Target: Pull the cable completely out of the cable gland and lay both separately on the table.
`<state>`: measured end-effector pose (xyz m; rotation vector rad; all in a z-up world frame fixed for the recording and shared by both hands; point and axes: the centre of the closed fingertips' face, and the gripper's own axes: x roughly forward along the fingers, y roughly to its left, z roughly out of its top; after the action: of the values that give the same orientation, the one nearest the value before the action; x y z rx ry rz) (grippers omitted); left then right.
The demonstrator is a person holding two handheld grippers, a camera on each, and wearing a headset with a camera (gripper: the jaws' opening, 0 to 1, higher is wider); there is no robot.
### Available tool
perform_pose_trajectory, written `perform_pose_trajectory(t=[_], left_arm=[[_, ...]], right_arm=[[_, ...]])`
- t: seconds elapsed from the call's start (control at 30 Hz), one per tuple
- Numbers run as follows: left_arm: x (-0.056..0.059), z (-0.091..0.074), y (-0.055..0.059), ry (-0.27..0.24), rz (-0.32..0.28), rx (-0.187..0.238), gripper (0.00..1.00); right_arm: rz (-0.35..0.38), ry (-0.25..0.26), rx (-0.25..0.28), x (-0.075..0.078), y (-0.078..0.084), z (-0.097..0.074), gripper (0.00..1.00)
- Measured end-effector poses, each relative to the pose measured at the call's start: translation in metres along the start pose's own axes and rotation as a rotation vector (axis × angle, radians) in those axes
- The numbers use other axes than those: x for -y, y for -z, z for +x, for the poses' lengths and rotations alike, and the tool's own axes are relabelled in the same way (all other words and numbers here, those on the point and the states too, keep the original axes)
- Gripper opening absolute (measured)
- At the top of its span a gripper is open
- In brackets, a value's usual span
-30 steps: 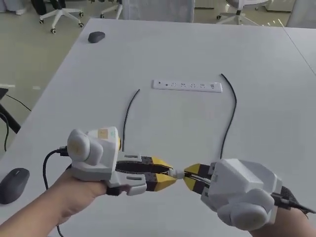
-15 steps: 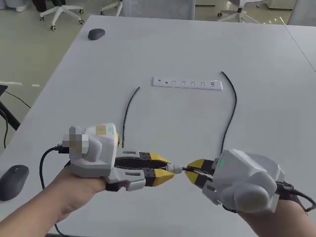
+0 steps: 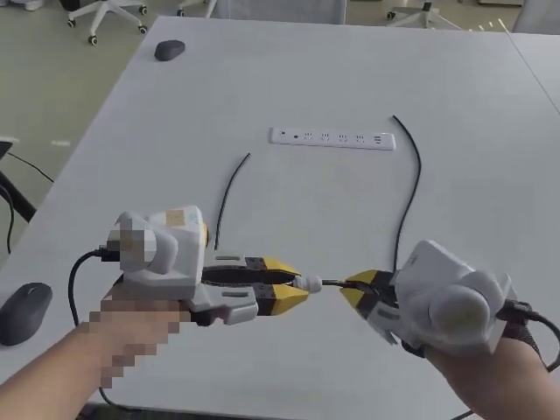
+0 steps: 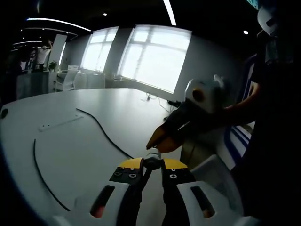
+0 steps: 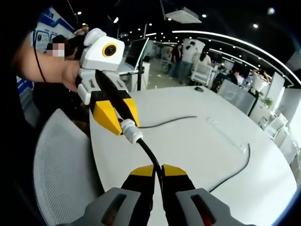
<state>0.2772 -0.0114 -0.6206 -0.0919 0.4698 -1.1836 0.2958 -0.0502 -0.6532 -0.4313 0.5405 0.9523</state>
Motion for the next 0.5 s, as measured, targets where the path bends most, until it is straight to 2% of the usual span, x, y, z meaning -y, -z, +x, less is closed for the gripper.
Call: perform_pose_trajectory(t=[0.23, 0.3, 0.4, 0.5], left_arm=[[0.0, -0.002, 0.004, -0.009, -0.007, -0.006, 0.15], [0.001, -0.003, 0.005, -0.007, -0.015, 0.001, 0.15], [0.002, -0.003, 0.006, -0.006, -0.015, 0.001, 0.15], [0.003, -0.003, 0.004, -0.007, -0.021, 0.009, 0.15]], right_arm=[[0.041, 0.023, -0.011, 0.003, 0.008, 0.0, 0.0], [0.103, 0.035, -0.018, 0.007, 0.014, -0.002, 0.0], [0.121, 0.061, -0.031, 0.012, 0.02, -0.003, 0.0], [0.234, 0.088, -0.034, 0.019, 0.029, -0.004, 0.0]])
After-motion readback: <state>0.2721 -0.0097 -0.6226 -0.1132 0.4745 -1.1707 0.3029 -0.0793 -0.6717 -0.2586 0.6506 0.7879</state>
